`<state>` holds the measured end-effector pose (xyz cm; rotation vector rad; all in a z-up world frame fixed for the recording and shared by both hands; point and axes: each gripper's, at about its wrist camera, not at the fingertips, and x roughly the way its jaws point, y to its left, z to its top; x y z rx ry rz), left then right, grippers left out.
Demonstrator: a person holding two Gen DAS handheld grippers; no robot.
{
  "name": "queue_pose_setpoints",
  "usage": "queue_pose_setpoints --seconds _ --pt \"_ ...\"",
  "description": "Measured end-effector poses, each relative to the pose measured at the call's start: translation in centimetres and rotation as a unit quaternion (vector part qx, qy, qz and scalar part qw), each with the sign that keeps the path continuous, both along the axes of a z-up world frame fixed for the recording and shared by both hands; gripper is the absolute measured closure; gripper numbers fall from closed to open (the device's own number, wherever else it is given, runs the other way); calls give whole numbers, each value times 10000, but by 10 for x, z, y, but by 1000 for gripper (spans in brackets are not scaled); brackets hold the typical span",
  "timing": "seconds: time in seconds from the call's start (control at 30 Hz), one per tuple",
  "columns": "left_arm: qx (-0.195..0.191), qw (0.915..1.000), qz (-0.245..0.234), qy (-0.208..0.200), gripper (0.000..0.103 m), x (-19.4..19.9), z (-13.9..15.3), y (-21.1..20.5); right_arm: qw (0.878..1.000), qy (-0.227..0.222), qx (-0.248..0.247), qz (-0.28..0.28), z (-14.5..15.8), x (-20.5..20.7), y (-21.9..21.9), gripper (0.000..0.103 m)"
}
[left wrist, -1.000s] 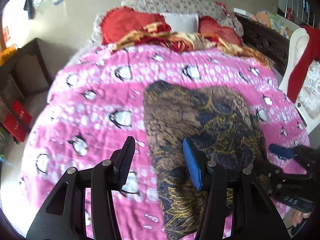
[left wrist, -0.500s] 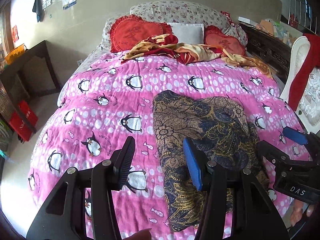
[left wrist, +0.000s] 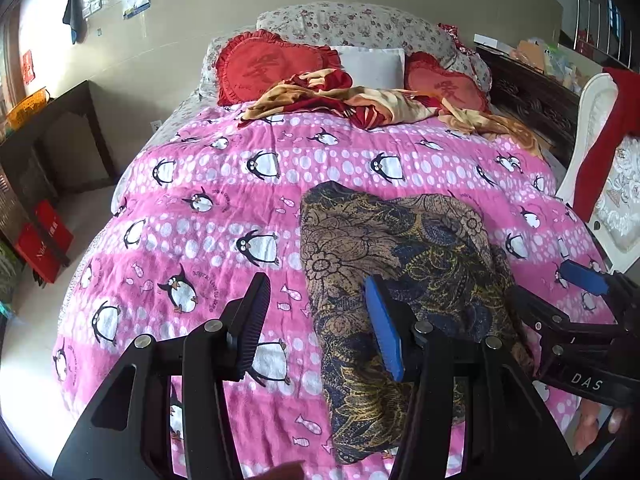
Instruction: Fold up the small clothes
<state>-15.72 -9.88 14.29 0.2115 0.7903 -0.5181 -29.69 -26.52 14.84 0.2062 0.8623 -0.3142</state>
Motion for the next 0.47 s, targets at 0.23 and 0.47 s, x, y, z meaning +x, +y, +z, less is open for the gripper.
queue_pose_setpoints --seconds 0.23,0.47 --pt "-137 9999 35 44 53 4 -4 1 9999 69 -17 113 -6 3 5 12" --pt "-197 9993 312 52 53 16 -11 14 9999 111 51 38 -11 3 1 12"
